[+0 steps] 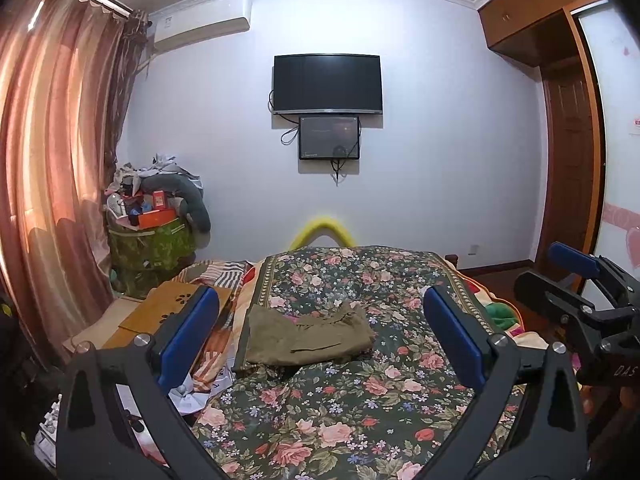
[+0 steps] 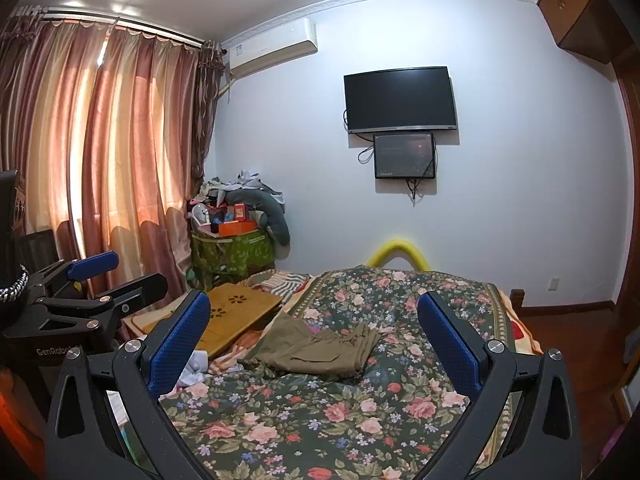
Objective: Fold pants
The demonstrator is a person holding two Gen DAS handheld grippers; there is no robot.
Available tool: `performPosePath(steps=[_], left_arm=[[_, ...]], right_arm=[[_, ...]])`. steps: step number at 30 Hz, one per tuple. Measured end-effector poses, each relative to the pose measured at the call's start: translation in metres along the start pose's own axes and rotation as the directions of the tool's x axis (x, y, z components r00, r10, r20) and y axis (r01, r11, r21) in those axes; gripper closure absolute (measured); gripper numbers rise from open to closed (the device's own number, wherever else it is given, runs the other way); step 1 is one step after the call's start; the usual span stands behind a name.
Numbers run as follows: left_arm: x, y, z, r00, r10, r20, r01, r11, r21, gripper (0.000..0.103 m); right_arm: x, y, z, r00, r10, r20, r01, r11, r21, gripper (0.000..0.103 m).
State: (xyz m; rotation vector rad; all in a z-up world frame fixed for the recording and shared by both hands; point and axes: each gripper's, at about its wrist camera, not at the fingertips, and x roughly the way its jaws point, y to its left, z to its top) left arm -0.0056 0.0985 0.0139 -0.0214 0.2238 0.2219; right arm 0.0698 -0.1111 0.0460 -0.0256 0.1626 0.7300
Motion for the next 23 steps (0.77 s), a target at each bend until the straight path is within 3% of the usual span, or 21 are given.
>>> performPosePath(steps=[23], left_arm=[[0.012, -0.002, -0.006, 0.999, -0.03, -0.029, 0.03, 1.0, 0.0, 0.0]], right_arm=[[0.005, -0.002, -0.005, 1.0, -0.009, -0.019, 0.009, 1.0, 0.002, 0.0]])
